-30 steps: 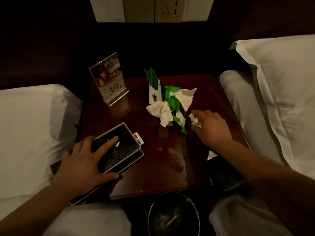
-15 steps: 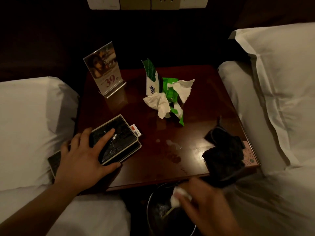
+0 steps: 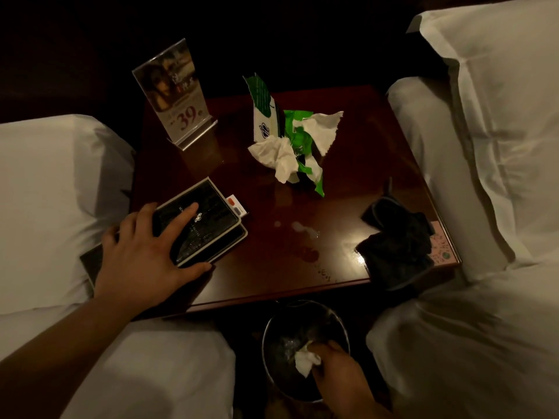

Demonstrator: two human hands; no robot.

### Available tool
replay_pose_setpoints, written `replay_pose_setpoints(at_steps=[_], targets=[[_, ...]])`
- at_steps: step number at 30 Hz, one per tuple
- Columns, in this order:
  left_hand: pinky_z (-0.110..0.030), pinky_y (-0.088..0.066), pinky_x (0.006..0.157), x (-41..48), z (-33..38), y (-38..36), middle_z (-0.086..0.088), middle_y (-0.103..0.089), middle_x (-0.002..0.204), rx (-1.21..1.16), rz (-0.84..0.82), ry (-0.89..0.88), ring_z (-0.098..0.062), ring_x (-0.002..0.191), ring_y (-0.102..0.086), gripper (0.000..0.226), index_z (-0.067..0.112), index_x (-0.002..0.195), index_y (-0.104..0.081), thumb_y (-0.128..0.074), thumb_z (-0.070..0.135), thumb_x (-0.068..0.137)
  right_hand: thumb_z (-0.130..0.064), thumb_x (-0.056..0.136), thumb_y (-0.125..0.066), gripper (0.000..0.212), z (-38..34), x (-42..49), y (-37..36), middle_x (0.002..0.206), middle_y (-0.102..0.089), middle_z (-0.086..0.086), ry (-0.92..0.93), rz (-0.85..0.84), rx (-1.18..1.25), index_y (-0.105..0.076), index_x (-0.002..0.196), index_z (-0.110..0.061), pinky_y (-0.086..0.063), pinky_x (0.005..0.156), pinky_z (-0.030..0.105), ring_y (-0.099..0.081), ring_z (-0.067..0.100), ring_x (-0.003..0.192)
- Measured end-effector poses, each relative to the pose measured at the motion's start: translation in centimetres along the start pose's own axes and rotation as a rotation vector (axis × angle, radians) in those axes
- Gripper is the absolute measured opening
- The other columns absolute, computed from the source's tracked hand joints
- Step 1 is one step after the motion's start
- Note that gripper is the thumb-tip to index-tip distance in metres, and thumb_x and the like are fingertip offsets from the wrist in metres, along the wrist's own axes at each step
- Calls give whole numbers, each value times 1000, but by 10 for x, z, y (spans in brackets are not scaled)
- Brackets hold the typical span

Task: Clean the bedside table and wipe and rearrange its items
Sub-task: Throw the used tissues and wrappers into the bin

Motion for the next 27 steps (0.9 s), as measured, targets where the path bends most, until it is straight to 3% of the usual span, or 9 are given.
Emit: replay_pose_setpoints(at_steps=[5, 8, 13, 16, 19, 22, 24, 27], targets=[[-64, -36, 99, 0, 0, 2, -20, -38, 147, -7, 2, -3, -44, 128, -41, 98, 51, 154, -16, -39, 91, 67, -21, 88, -55, 39, -6, -6, 23, 129, -56, -10, 91, 96, 13, -60, 124, -36, -47, 93, 18, -61, 9, 108], [-65, -35, 100, 1, 0, 2, -19, -38, 148, -16, -4, 3, -44, 129, -41, 98, 52, 154, -14, -39, 91, 67, -21, 84, -63, 34, -27, -20, 61, 110, -62, -14, 239, 243, 62, -65, 114, -35, -51, 84, 20, -62, 1, 93], [-65, -35, 100, 0, -2, 0, -18, -37, 148, -3, -13, 4, -43, 130, -40, 99, 54, 153, -10, -38, 93, 66, -25, 88, -60, 21, -79, -31, 140, 87, -59, -19, 452, 435, 132, -65, 106, -33, -44, 68, 9, -58, -1, 78], [-65, -34, 100, 1, -3, -1, -18, -37, 149, -11, -17, 2, -43, 131, -39, 99, 54, 153, -9, -40, 93, 67, -30, 89, -55, 22, -107, -6, 186, 84, -59, -19, 468, 573, 97, -65, 109, -30, -40, 64, 10, -57, -2, 74], [-65, -35, 100, 1, -3, -3, -18, -37, 149, -10, -10, -1, -43, 130, -39, 99, 55, 153, -9, -41, 92, 67, -25, 89, -63, 29, -129, 35, 218, 100, -63, -1, 415, 691, 23, -63, 117, -20, -51, 70, 28, -61, 13, 82], [-64, -35, 99, 0, -3, -3, -18, -38, 148, -4, -4, -3, -43, 129, -40, 99, 54, 153, -10, -40, 93, 67, -40, 86, -67, 51, -140, 76, 231, 118, -54, 9, 269, 654, -108, -53, 130, -18, -50, 77, 35, -61, 27, 93], [-64, -36, 99, 0, -3, -3, -18, -38, 148, -5, 1, -2, -43, 129, -41, 99, 54, 153, -12, -39, 93, 67, -49, 83, -67, 60, -142, 96, 233, 118, -52, 12, 195, 608, -179, -49, 129, -16, -50, 76, 37, -61, 32, 94], [-63, -36, 99, 0, -3, -3, -17, -37, 148, 5, -1, 0, -42, 129, -40, 98, 53, 153, -11, -39, 93, 67, -38, 83, -68, 47, -136, 109, 233, 108, -59, 14, 166, 599, -268, -53, 118, -10, -49, 69, 36, -61, 34, 90]])
Point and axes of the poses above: each hand's wrist, its own x-axis towards the middle knuckle, its own y-axis out of the back of the hand, z = x × y, the point moved 1 cm from there along x, towards the middle knuckle
